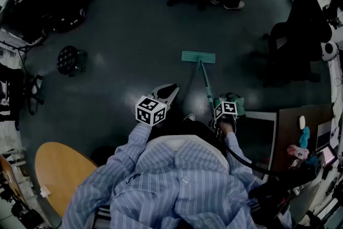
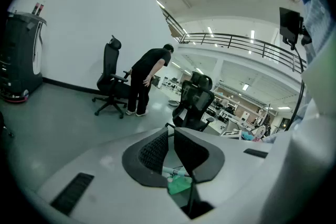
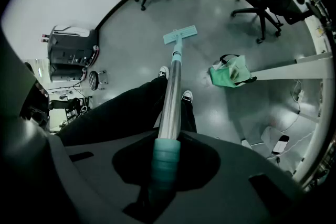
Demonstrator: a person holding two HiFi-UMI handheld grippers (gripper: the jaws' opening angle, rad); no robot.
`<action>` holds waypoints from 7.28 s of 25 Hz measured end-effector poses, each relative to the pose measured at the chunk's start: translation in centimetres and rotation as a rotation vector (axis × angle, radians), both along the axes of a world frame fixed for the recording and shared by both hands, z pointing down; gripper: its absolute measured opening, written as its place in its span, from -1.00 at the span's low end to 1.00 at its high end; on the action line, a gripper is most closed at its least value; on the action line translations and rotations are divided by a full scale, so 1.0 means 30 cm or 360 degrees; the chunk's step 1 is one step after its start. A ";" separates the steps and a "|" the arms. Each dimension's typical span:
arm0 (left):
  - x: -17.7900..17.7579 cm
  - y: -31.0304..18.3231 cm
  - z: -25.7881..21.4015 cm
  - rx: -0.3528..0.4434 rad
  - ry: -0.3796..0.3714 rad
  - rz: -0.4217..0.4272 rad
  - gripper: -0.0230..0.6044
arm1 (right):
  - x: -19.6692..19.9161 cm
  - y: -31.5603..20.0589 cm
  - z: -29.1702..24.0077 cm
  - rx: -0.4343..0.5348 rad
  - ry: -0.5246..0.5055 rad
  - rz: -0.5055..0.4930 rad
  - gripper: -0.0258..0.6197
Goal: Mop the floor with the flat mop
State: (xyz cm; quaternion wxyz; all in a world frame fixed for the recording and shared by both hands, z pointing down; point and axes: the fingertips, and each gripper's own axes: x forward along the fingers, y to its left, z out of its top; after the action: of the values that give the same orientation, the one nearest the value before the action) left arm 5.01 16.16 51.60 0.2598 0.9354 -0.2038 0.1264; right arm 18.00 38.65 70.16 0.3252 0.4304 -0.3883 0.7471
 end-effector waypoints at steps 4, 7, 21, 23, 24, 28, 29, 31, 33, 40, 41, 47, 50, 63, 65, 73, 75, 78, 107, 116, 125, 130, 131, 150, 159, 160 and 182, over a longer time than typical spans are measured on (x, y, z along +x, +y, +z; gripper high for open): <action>-0.003 0.008 0.002 0.0009 -0.0010 -0.0001 -0.81 | -0.004 0.016 0.000 -0.0014 -0.0003 -0.0010 -0.74; 0.002 0.009 0.000 0.0004 -0.0008 -0.0019 -0.81 | 0.007 0.018 -0.001 -0.0009 -0.0004 -0.0004 -0.74; 0.045 0.032 0.017 -0.0063 -0.0007 -0.0142 -0.81 | 0.123 0.077 -0.001 -0.0031 0.0048 -0.0274 -0.74; 0.049 0.028 0.015 -0.0059 -0.0015 -0.0159 -0.81 | 0.138 0.077 -0.005 -0.0037 0.0030 -0.0365 -0.73; 0.050 0.021 0.013 -0.0055 -0.0020 -0.0170 -0.81 | 0.143 0.073 -0.005 -0.0039 0.0019 -0.0414 -0.72; 0.049 -0.011 0.002 -0.0041 -0.0029 -0.0233 -0.81 | 0.154 0.043 0.002 -0.0024 -0.0037 -0.0448 -0.68; 0.046 -0.019 -0.003 -0.0042 -0.0029 -0.0248 -0.81 | 0.153 0.029 0.001 -0.0017 -0.0052 -0.0423 -0.68; 0.032 -0.041 -0.012 -0.0046 -0.0033 -0.0277 -0.81 | 0.149 -0.006 -0.001 -0.0008 -0.0065 -0.0394 -0.68; 0.016 -0.069 -0.014 -0.0051 -0.0038 -0.0303 -0.81 | 0.148 -0.049 0.002 -0.0005 -0.0058 -0.0395 -0.68; 0.001 -0.197 0.032 -0.0056 -0.0091 -0.0316 -0.81 | 0.191 -0.218 0.010 -0.0021 -0.0024 -0.0498 -0.68; -0.001 -0.223 0.043 -0.0061 -0.0096 -0.0318 -0.81 | 0.200 -0.249 0.010 -0.0024 -0.0018 -0.0513 -0.68; -0.042 -0.460 0.081 -0.0107 -0.0111 -0.0332 -0.81 | 0.194 -0.515 0.006 -0.0027 -0.0018 -0.0542 -0.68; -0.059 -0.588 0.095 -0.0111 -0.0151 -0.0296 -0.81 | 0.171 -0.685 -0.003 -0.0024 -0.0036 -0.0535 -0.68; -0.108 -1.133 0.198 -0.0249 -0.0154 -0.0336 -0.81 | 0.157 -1.545 0.042 0.0008 -0.0022 -0.0554 -0.68; -0.097 -1.212 0.206 -0.0265 -0.0144 -0.0344 -0.81 | 0.161 -1.679 0.047 0.0011 -0.0023 -0.0565 -0.68; -0.111 -1.430 0.247 -0.0293 -0.0093 -0.0395 -0.81 | 0.172 -2.174 0.132 0.0052 0.0036 -0.0579 -0.68; -0.126 -1.440 0.264 -0.0309 -0.0094 -0.0403 -0.81 | 0.172 -2.278 0.145 0.0066 0.0046 -0.0561 -0.68; -0.164 -1.446 0.301 -0.0342 -0.0125 -0.0419 -0.81 | 0.155 -2.424 0.168 0.0081 0.0045 -0.0528 -0.68; -0.206 -1.309 0.321 -0.0360 -0.0124 -0.0467 -0.81 | 0.103 -2.354 0.184 0.0123 0.0065 -0.0497 -0.70; -0.189 -1.087 0.274 -0.0327 -0.0086 -0.0447 -0.81 | 0.072 -1.818 0.125 0.0091 0.0031 -0.0531 -0.70; -0.182 -0.799 0.220 -0.0254 -0.0079 -0.0415 -0.81 | 0.060 -1.233 0.090 0.0050 0.0006 -0.0572 -0.70; -0.199 -0.587 0.193 -0.0208 -0.0074 -0.0430 -0.81 | 0.056 -0.922 0.075 0.0039 -0.0003 -0.0582 -0.70; -0.205 -0.539 0.188 -0.0208 -0.0068 -0.0442 -0.81 | 0.056 -0.857 0.074 0.0035 -0.0005 -0.0586 -0.70; -0.171 0.004 0.150 -0.0183 -0.0022 -0.0450 -0.81 | 0.190 0.059 -0.021 -0.0035 0.0005 -0.0775 -0.70; -0.086 0.056 0.150 -0.0173 -0.0024 -0.0353 -0.81 | 0.240 0.272 -0.074 -0.0082 0.0021 -0.0814 -0.70; -0.080 0.053 0.149 -0.0171 -0.0024 -0.0349 -0.81 | 0.236 0.274 -0.072 -0.0084 0.0016 -0.0805 -0.70; -0.129 -0.050 0.159 -0.0194 -0.0049 -0.0366 -0.81 | 0.164 0.039 -0.034 -0.0045 0.0009 -0.0767 -0.70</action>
State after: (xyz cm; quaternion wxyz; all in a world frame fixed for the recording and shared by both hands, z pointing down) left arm 1.13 14.65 56.37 0.3257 0.8863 -0.3057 0.1222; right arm 22.90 39.82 69.13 0.5011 0.3228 -0.4683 0.6523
